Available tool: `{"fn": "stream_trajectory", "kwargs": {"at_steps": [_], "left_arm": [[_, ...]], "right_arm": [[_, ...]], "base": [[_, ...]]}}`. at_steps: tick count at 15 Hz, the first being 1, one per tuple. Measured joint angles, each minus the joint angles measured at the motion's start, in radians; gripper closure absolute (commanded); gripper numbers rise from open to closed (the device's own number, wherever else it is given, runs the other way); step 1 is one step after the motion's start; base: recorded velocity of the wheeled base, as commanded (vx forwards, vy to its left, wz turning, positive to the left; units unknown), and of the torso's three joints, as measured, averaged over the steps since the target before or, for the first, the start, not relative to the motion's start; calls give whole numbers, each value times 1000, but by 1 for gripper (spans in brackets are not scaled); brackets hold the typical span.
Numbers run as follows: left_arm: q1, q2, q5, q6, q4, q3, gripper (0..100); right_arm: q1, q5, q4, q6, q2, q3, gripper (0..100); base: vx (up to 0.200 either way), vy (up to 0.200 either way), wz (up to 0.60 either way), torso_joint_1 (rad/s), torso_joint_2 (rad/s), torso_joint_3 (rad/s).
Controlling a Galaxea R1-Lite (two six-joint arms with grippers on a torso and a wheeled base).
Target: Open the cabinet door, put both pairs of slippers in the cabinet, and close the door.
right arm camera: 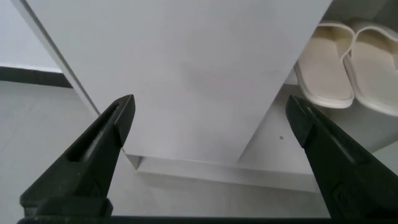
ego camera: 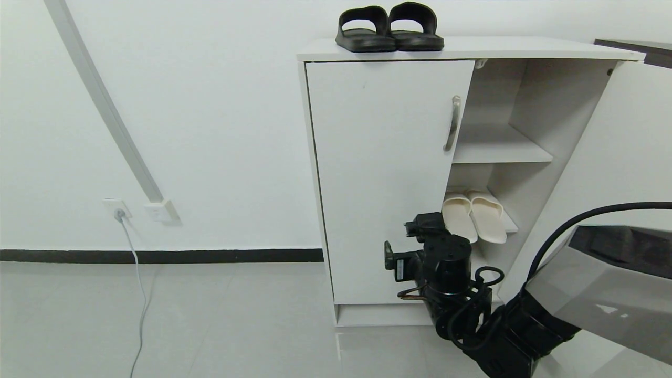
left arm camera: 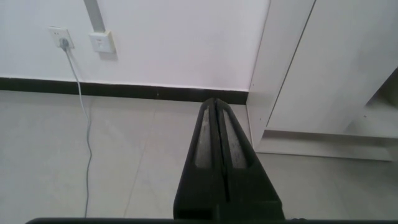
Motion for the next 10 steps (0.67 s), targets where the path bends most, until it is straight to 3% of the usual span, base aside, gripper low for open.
{"fn": "stream_trajectory", "kwargs": {"at_steps": [2, 4, 10], "left_arm": [[0, 0, 0, 0, 0, 0, 100], [0, 0, 0, 0, 0, 0, 100], [0, 0, 0, 0, 1, 0, 100]], "right_arm": [[0, 1, 1, 0, 1, 2, 0], [0, 1, -3, -1, 1, 1, 0], [0, 2, -1, 0, 6, 2, 0]], "base": [[0, 0, 0, -4, -92, -94], [0, 0, 0, 0, -151, -322], [0, 0, 0, 53, -478, -367]]}}
